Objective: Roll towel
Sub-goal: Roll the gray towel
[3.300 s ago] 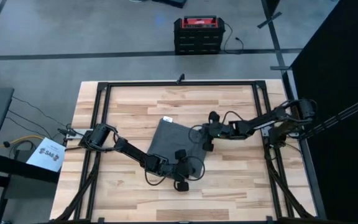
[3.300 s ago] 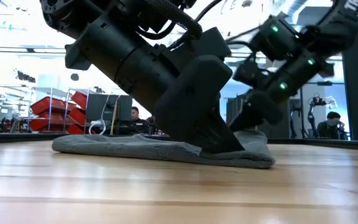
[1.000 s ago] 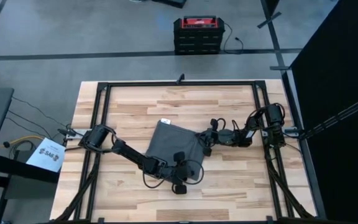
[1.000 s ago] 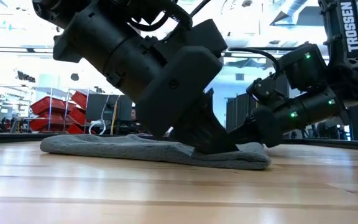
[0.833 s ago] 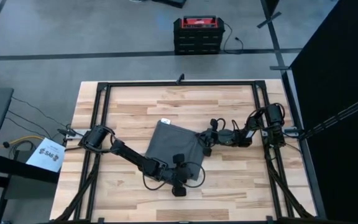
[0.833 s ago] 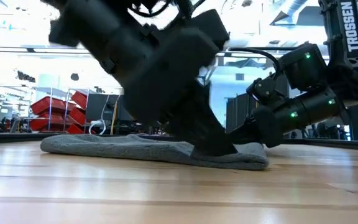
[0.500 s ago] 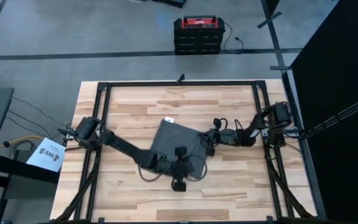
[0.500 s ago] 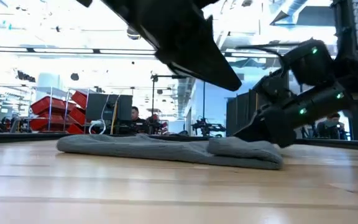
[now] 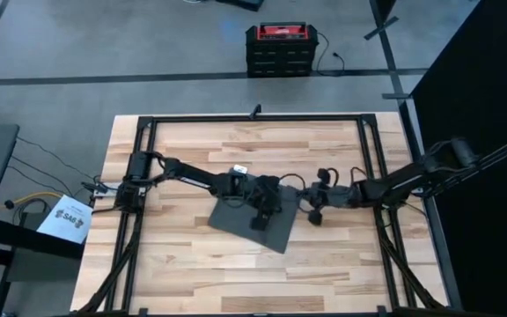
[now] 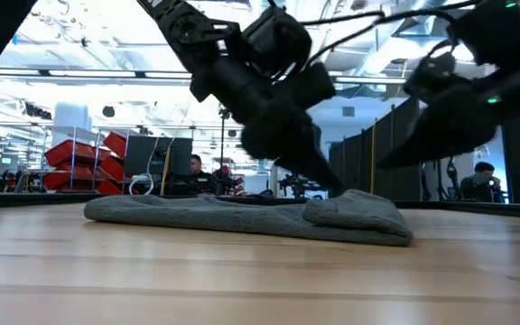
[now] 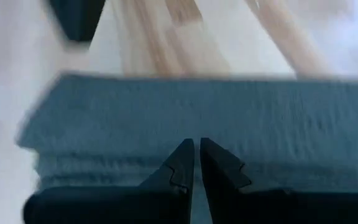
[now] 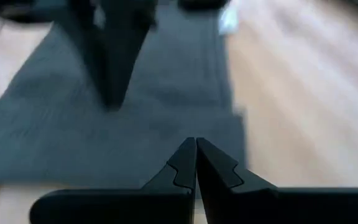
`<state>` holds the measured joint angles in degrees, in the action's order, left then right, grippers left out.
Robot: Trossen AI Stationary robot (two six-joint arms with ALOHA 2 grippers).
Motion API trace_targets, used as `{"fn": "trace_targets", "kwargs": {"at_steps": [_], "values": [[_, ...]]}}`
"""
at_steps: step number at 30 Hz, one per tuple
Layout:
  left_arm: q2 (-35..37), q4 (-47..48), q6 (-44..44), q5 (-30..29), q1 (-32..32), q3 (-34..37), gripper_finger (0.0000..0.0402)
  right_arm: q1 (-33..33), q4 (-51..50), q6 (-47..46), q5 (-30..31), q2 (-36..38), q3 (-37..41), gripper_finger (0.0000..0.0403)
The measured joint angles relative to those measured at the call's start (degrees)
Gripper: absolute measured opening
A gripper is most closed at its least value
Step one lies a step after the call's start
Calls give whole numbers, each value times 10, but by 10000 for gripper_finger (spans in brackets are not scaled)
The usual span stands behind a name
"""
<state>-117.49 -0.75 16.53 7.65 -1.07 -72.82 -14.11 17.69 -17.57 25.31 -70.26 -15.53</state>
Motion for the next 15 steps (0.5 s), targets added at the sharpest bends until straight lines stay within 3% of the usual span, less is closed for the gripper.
{"fn": "trace_targets", "kwargs": {"at_steps": [8, 15], "values": [[-39, -25, 26, 3, -12, -1, 15, -123, -57, -165, -1, -15, 0, 0], [-58, -37, 0, 6, -12, -4, 15, -166, -49, -240, 2, -106, -21, 0]]}}
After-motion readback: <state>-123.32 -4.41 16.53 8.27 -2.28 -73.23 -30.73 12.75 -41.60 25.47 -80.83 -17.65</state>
